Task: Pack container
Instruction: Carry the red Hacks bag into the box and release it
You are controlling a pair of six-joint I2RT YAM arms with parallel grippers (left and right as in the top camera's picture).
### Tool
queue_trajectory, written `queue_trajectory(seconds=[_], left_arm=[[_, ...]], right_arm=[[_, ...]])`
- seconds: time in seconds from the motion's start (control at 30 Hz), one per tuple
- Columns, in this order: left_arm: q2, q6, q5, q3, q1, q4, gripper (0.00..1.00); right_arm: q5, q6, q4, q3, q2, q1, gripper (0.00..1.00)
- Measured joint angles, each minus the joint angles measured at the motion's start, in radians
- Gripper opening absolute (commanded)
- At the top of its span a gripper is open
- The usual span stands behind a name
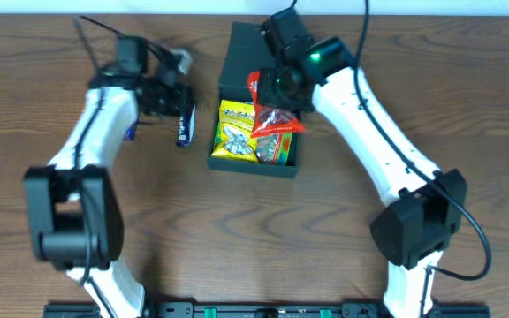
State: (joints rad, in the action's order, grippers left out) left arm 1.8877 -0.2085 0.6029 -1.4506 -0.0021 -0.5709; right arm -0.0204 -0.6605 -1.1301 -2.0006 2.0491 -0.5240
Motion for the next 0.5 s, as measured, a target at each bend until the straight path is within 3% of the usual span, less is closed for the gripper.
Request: queue_trajectory(seconds=[0.27, 0.5], left_arm=[[-0.332, -0.29, 0.0, -0.042, 0.1, -0.005, 0.06], [-0.439, -0.38, 0.0, -0.042, 0.1, -0.006, 0.06]], right_arm=[[0.076, -0.174, -0.055, 0.0, 0.123, -0.02, 0.01], [0.083, -0.208, -0.081, 0.001, 0.178, -0.034, 0.01]])
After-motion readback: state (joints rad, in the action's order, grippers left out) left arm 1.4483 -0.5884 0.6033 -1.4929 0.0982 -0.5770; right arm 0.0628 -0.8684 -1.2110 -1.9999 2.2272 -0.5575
